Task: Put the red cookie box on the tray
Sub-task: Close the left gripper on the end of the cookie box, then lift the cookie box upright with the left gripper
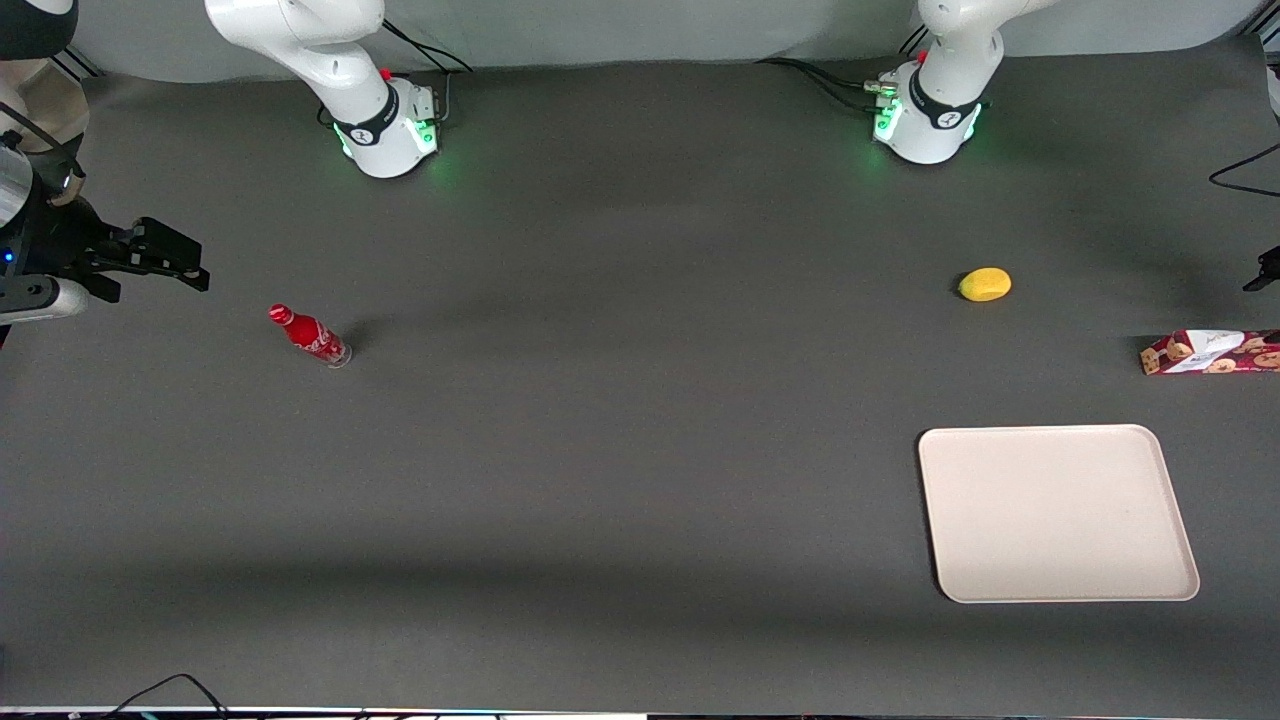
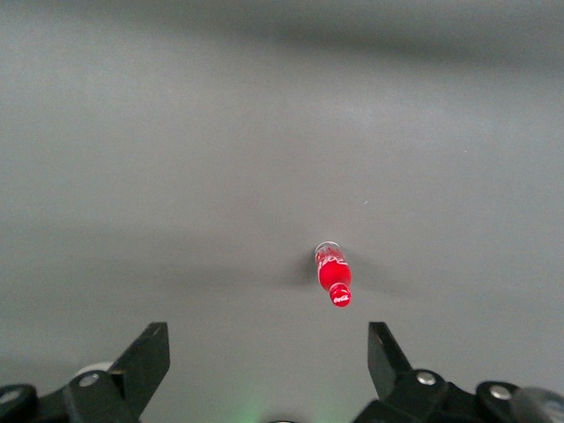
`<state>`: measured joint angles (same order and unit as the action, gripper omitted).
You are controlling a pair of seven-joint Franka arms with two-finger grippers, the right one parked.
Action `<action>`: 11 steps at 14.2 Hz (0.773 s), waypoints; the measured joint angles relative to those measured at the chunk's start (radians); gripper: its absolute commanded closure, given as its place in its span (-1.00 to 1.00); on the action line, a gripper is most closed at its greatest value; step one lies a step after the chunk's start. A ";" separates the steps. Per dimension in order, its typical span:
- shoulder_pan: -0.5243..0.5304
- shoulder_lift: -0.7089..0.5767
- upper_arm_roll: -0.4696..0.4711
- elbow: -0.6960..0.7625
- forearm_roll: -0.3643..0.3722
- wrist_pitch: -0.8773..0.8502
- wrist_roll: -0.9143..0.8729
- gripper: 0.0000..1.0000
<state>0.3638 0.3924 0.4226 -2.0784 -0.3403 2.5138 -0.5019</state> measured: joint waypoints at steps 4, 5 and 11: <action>-0.004 0.035 0.000 0.021 -0.023 0.000 -0.002 -1.00; -0.004 0.046 0.000 0.023 -0.025 0.000 -0.002 -1.00; -0.005 0.098 -0.015 0.035 -0.037 0.013 -0.002 -1.00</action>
<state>0.3590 0.4901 0.4076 -2.0430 -0.3772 2.5268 -0.5038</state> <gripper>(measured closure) 0.000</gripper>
